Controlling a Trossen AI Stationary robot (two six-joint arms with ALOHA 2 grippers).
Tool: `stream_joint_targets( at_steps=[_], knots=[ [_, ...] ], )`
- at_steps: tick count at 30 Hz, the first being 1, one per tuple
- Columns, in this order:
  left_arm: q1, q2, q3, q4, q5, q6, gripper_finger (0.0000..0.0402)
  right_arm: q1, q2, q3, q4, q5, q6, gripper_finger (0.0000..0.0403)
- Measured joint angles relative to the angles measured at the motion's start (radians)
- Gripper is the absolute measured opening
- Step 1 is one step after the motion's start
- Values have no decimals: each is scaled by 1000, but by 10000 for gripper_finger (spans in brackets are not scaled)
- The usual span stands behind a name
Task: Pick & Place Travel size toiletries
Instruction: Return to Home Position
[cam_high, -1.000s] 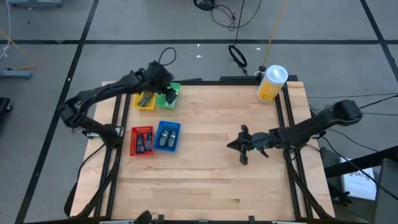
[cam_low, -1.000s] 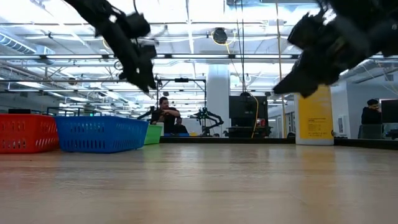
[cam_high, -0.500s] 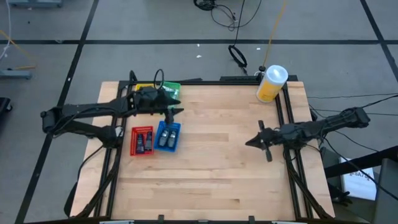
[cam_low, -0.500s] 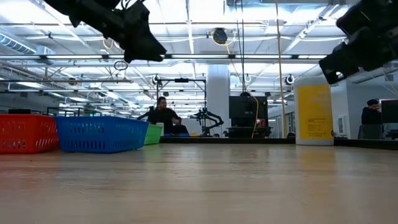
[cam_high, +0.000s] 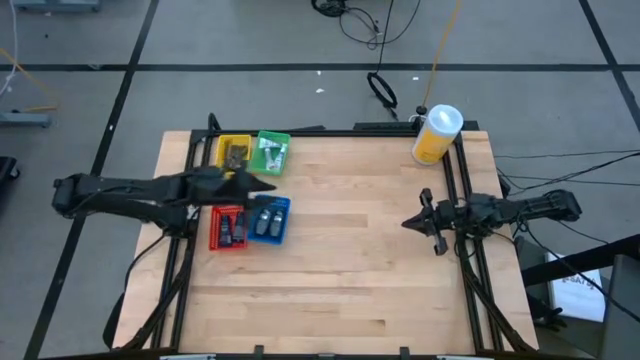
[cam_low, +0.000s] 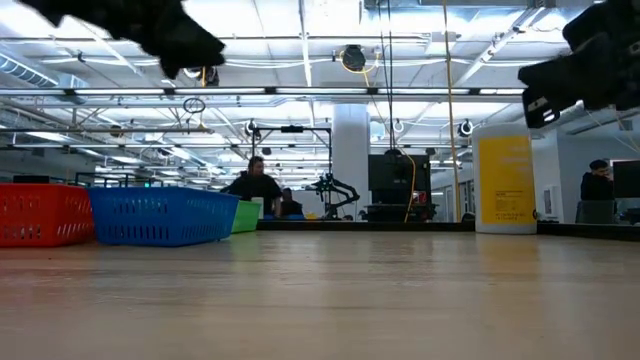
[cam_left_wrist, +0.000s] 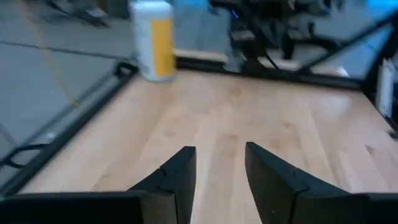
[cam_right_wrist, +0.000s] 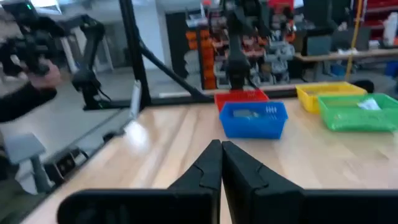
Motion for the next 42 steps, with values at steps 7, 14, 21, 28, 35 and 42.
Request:
stream_joint_targets(
  at_steps=[7,14,21,28,35,42],
  knots=[
    [-47,-373,-210,11,-120,-37,127,-1,8,-1,0,16,-2,3],
    [-47,-558,-264,5,-120,-37,127,-1,8,-3,1,16,-2,4],
    [-47,-572,-263,13,-120,-37,127,-1,8,-3,1,16,-2,2],
    [-58,-588,-264,-26,-119,-72,127,-1,8,-3,0,16,-2,4],
    [-90,-732,-455,287,-92,29,127,-1,8,-3,0,15,-2,3],
    [-114,-829,-592,350,-41,89,127,-1,8,-4,1,15,-2,4]
  ],
)
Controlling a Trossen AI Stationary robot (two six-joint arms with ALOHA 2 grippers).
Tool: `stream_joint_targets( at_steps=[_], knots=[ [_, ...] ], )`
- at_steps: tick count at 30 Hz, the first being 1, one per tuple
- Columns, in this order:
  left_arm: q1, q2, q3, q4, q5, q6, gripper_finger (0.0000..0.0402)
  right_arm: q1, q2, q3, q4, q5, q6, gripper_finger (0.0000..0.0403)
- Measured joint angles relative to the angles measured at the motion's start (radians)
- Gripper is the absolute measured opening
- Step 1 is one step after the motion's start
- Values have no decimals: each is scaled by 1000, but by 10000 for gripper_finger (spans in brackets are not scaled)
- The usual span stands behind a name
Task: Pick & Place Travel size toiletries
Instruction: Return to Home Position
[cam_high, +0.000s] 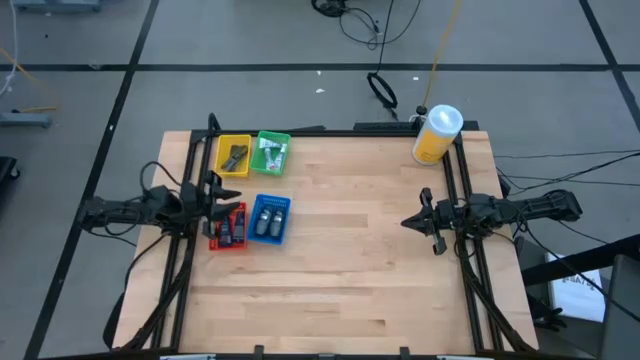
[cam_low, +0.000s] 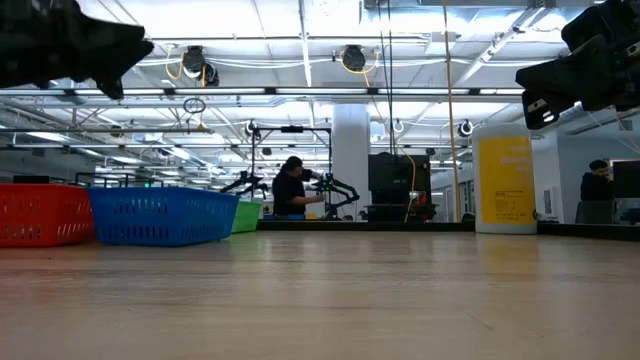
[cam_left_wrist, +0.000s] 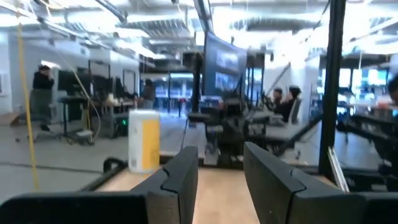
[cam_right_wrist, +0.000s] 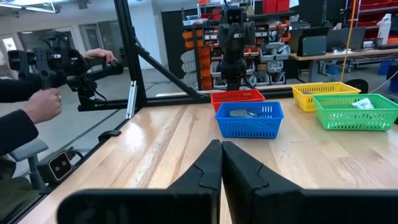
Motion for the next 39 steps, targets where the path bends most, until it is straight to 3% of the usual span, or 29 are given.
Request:
stream_joint_targets(
  at_steps=[8,13,39],
  knots=[
    [15,1,4,-267,29,17,127,0,0,0,-1,0,0,4],
    [52,1,4,-270,83,90,127,0,1,0,0,0,0,4],
    [60,39,1,-234,80,83,127,5,-4,-1,-1,0,0,4]
  ],
)
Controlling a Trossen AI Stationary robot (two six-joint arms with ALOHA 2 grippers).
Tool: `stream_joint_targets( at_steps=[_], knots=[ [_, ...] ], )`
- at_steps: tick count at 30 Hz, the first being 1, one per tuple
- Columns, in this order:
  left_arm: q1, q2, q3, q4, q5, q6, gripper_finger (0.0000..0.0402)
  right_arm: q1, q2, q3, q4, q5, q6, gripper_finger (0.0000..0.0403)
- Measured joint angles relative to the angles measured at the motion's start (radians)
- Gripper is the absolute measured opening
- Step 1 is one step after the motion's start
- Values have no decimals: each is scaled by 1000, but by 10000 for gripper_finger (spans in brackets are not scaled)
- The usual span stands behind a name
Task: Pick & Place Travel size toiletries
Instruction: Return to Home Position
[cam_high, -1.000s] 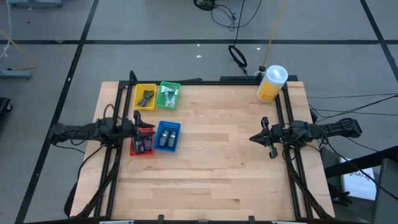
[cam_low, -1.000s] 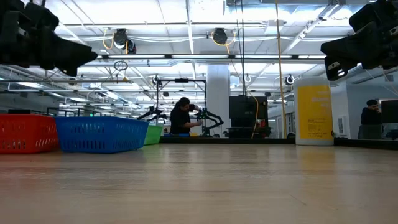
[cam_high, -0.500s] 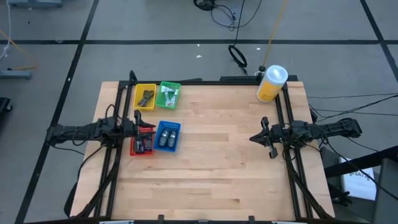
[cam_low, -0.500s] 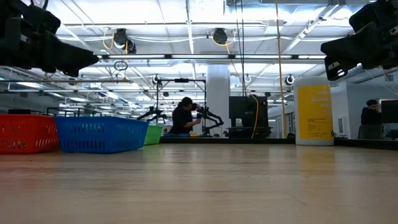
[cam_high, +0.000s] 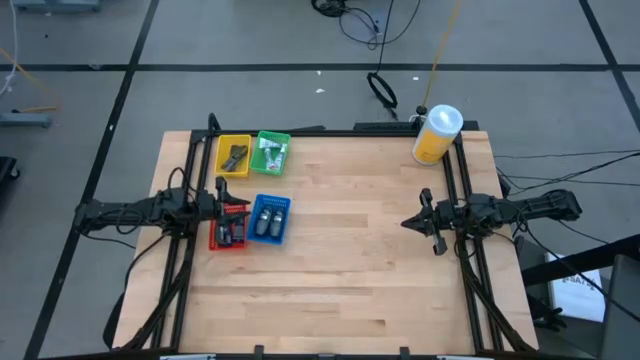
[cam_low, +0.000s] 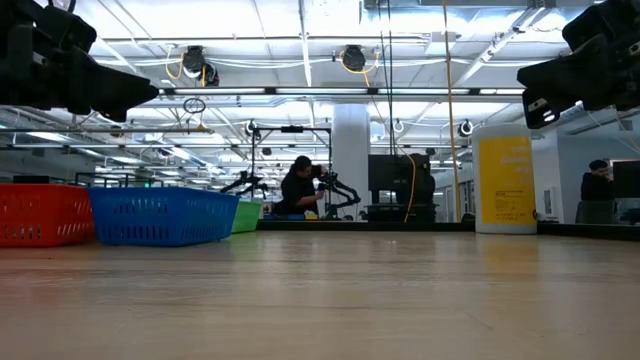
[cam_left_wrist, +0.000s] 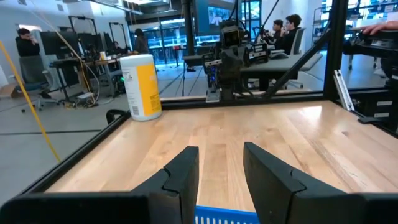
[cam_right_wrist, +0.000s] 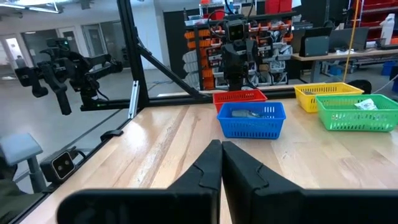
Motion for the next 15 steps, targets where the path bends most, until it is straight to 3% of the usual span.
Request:
stream_joint_targets(
  at_steps=[5,15],
  knots=[
    [0,0,0,0,0,0,127,-58,-88,0,-66,-6,-5,4],
    [0,2,0,0,0,0,127,-202,-87,0,-91,-36,-47,4]
  ],
)
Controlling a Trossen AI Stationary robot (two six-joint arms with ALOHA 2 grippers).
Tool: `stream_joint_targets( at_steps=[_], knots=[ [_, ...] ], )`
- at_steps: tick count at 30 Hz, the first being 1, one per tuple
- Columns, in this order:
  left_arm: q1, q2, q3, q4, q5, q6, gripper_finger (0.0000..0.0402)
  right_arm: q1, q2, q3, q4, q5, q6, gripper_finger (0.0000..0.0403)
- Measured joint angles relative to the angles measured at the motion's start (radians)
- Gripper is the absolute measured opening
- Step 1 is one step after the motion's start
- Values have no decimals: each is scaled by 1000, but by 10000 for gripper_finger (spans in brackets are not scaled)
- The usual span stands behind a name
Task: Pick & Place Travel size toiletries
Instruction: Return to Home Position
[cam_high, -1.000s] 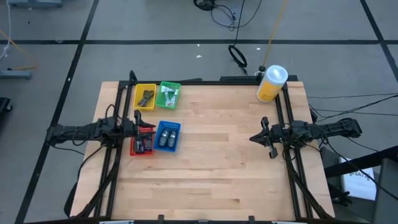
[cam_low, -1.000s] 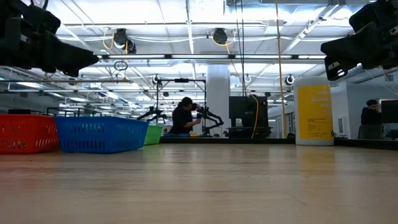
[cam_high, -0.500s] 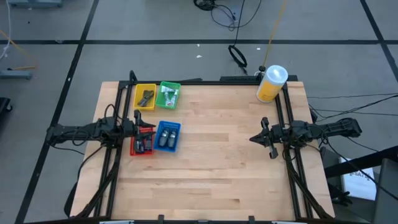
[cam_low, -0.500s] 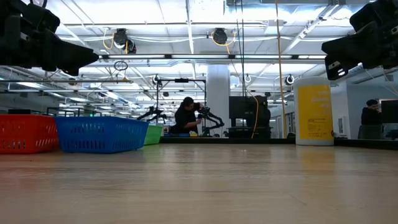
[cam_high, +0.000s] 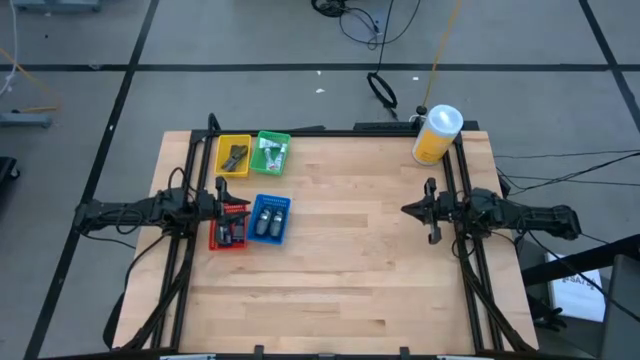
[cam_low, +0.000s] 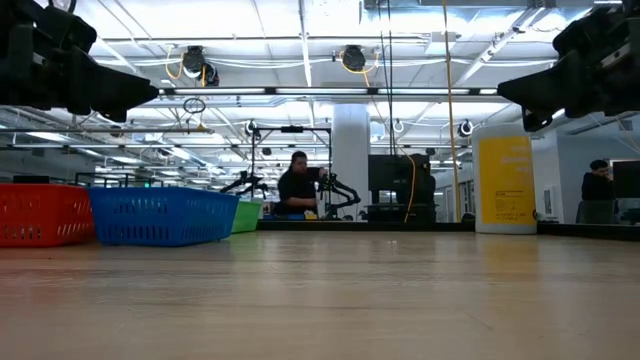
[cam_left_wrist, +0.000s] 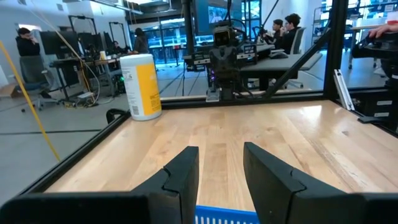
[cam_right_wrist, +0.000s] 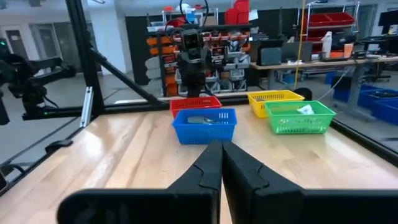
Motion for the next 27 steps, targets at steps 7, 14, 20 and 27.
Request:
stream_joint_targets(
  at_steps=[7,14,20,27],
  knots=[
    [0,0,0,0,0,0,127,-6,18,0,59,9,-1,4],
    [0,0,0,1,0,0,127,-6,19,0,70,9,-1,4],
    [0,0,0,1,0,0,127,-6,19,0,74,9,-1,4],
    [0,0,0,1,0,0,127,-6,19,0,74,10,-1,4]
  ],
)
